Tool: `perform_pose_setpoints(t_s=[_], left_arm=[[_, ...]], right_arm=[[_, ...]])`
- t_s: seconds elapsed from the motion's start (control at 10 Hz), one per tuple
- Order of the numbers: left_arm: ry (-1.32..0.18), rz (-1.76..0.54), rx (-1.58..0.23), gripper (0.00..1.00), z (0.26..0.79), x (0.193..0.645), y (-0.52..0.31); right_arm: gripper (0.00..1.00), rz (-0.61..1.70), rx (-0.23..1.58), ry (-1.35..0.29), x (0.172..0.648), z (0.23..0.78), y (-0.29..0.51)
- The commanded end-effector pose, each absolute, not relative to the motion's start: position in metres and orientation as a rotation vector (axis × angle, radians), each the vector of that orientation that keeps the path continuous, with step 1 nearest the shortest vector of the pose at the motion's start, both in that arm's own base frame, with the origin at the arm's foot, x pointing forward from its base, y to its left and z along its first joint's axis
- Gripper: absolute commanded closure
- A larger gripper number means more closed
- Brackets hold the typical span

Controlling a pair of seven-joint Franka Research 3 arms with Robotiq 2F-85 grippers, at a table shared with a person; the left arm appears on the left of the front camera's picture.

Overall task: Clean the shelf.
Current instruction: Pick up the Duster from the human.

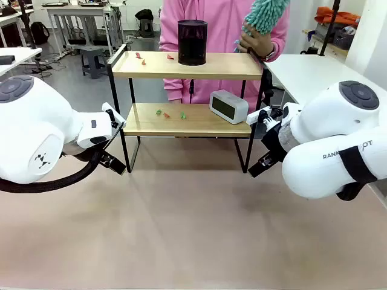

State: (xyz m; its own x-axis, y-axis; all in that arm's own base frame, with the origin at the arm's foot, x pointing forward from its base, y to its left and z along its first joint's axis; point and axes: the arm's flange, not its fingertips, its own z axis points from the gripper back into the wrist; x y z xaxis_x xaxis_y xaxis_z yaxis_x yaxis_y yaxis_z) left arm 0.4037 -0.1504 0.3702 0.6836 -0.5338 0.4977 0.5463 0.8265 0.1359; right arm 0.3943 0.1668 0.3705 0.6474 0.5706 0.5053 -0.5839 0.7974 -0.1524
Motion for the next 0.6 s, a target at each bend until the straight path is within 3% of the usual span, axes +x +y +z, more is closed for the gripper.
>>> perform_pose_setpoints(t_s=[0.0, 0.5], left_arm=[[-0.55, -0.606, -0.024, 0.0, 0.3702, 0.4036, -0.1504], [-0.55, -0.606, -0.024, 0.0, 0.3702, 0.4036, -0.1504]], right_arm=[[0.0, 0.656, 0.025, -0.566, 0.3943, 0.3705, 0.1668], [0.0, 0.656, 0.025, -0.566, 0.3943, 0.3705, 0.1668]])
